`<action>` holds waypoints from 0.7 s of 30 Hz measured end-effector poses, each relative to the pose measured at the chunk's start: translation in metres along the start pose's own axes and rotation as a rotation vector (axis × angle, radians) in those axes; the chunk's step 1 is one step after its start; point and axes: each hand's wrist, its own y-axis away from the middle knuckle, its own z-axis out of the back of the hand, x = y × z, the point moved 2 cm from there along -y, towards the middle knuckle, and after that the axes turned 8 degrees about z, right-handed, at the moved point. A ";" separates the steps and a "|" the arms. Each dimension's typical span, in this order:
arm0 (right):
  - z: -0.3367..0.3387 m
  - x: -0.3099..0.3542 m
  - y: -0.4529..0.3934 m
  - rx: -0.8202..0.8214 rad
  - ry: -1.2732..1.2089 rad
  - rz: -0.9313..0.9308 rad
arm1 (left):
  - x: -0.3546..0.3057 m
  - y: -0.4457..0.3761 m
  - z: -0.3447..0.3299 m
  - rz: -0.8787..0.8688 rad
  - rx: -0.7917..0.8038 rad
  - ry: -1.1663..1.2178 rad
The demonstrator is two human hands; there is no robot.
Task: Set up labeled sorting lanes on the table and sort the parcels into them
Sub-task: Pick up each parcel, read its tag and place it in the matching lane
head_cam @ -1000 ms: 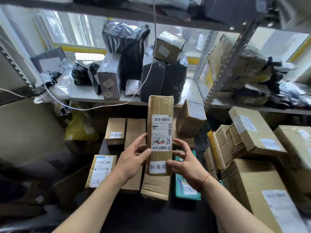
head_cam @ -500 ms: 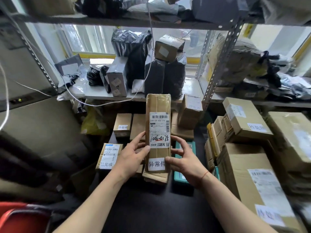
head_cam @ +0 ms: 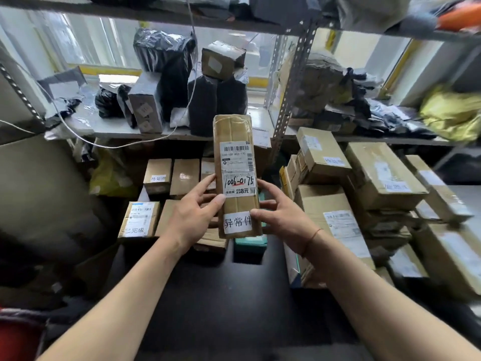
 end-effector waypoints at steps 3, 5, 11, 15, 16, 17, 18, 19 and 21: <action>0.025 0.018 0.018 0.009 0.067 0.088 | -0.020 0.011 -0.032 -0.059 0.002 -0.035; 0.049 0.029 0.030 0.017 0.083 0.139 | -0.030 0.016 -0.057 -0.076 -0.013 -0.067; 0.163 0.062 0.072 0.058 0.145 0.245 | -0.071 0.030 -0.169 -0.151 -0.042 -0.097; 0.245 0.080 0.096 0.033 0.187 0.280 | -0.095 0.035 -0.255 -0.189 -0.041 -0.094; 0.264 0.082 0.100 0.011 0.170 0.280 | -0.099 0.034 -0.274 -0.195 -0.036 -0.096; 0.282 0.084 0.104 -0.010 0.147 0.277 | -0.104 0.033 -0.292 -0.199 -0.030 -0.099; 0.299 0.086 0.108 -0.030 0.124 0.279 | -0.109 0.032 -0.307 -0.203 -0.021 -0.103; 0.314 0.088 0.112 -0.044 0.121 0.289 | -0.114 0.029 -0.322 -0.209 -0.005 -0.104; 0.344 0.094 0.119 -0.070 0.117 0.313 | -0.124 0.021 -0.348 -0.235 0.036 -0.117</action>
